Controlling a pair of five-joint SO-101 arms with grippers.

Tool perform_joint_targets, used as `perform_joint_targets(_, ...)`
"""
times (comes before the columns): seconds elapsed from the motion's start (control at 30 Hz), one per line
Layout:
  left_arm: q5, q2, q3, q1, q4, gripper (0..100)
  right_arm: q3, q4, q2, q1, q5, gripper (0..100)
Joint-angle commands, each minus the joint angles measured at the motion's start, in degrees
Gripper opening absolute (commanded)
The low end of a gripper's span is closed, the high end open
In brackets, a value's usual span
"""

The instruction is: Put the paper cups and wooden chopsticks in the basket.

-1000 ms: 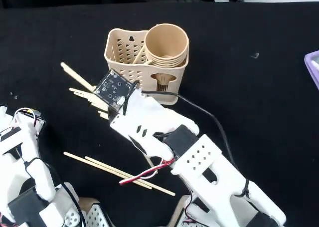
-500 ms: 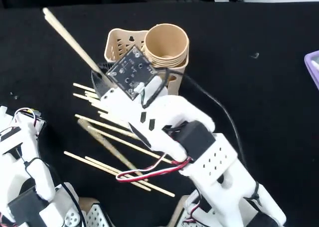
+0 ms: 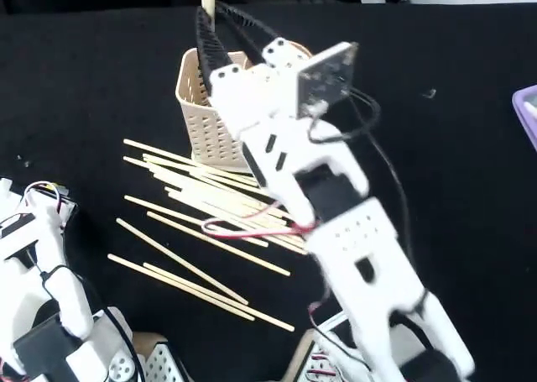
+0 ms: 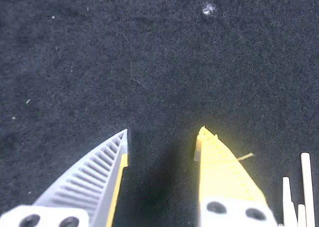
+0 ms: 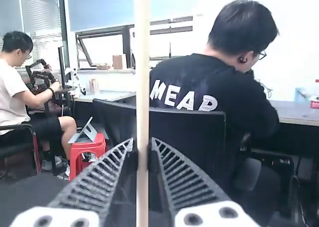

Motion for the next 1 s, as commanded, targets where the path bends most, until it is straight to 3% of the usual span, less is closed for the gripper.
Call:
perform_joint_targets(0.0,-0.7,-1.4,-1.3,0.5,-1.0,22,-0.9,-3.6,5.8,1.3,-0.7,1.5)
perform_joint_targets(0.23,-0.7,-1.4,-1.3,0.4,-1.0,22,-2.3,0.3,12.6,1.2,-0.7,2.0)
perform_joint_targets(0.4,-0.7,-1.4,-1.4,0.6,-1.0,22,-2.3,0.9,12.8,1.2,-0.7,13.0)
perform_joint_targets(0.67,-0.7,-1.4,-1.4,0.4,-1.0,22,-2.5,5.7,9.6,1.0,-0.9,11.6)
perform_joint_targets(0.77,-0.7,-1.4,-1.4,0.4,-1.0,22,-2.3,14.1,4.5,-0.6,-0.7,11.6)
perform_joint_targets(0.97,-0.7,-1.4,-1.4,0.4,-1.0,22,1.3,43.7,-7.3,-6.4,-0.5,11.6)
